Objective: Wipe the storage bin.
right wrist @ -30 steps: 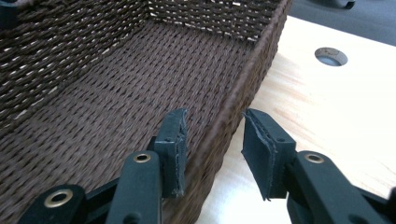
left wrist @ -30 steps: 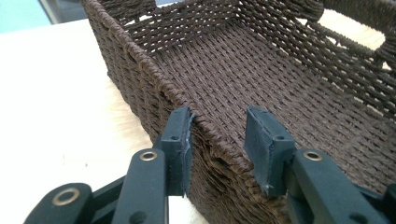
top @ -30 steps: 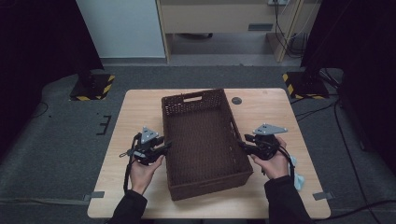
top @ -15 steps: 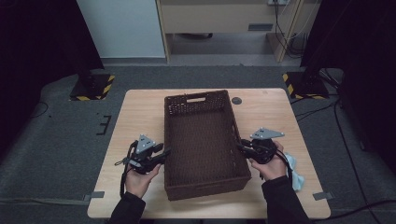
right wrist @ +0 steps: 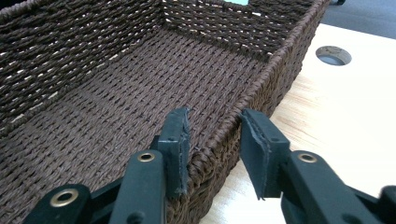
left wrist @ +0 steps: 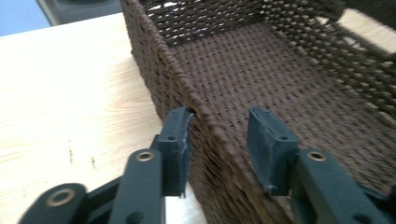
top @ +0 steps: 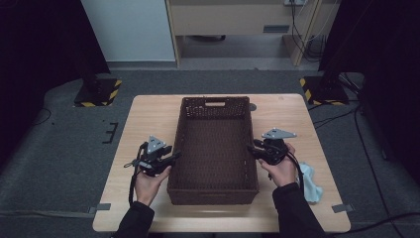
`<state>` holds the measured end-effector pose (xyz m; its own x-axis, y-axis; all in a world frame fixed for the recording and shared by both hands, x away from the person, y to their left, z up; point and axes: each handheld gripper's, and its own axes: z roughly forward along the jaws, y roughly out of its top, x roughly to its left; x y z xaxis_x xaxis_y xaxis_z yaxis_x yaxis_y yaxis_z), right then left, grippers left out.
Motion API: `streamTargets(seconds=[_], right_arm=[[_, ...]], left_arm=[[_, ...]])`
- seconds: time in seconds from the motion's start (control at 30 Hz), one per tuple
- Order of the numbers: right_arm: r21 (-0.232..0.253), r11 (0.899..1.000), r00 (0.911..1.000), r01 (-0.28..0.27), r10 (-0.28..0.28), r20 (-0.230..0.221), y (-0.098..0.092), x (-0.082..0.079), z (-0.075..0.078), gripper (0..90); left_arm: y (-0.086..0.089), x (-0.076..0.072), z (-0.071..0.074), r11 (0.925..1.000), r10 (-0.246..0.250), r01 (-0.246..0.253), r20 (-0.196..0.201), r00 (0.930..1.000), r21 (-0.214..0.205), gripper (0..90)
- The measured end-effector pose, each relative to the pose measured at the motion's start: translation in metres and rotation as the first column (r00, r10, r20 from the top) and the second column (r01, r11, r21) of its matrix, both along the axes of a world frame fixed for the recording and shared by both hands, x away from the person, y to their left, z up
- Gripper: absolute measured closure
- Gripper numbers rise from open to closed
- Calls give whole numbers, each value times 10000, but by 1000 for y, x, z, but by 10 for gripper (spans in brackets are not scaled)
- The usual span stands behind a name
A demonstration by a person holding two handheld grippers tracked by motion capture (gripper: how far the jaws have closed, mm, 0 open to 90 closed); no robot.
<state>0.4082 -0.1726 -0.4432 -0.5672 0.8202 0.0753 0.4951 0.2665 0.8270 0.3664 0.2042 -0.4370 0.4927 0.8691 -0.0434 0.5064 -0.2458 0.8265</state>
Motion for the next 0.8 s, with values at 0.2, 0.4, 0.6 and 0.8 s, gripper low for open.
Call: streamTargets(seconds=[0.2,0.4,0.6,0.8], right_arm=[[207,9998,10000,-35,36,-22,-4,-11,2,671],[-92,9994,9992,-331,329,-212,-5,-23,10,621],[164,9993,9990,327,-332,295,-6,-7,9,554],[626,9959,9979,647,-644,-78,-6,1,-1,598]], left_arm=[[3,-22,2,9994,-339,339,9,9994,50,583],[5,-14,1,9996,-270,269,-105,9996,-48,706],[7,3,0,10000,-26,26,-79,10000,26,737],[17,-7,2,9991,58,-69,-280,9996,-411,560]])
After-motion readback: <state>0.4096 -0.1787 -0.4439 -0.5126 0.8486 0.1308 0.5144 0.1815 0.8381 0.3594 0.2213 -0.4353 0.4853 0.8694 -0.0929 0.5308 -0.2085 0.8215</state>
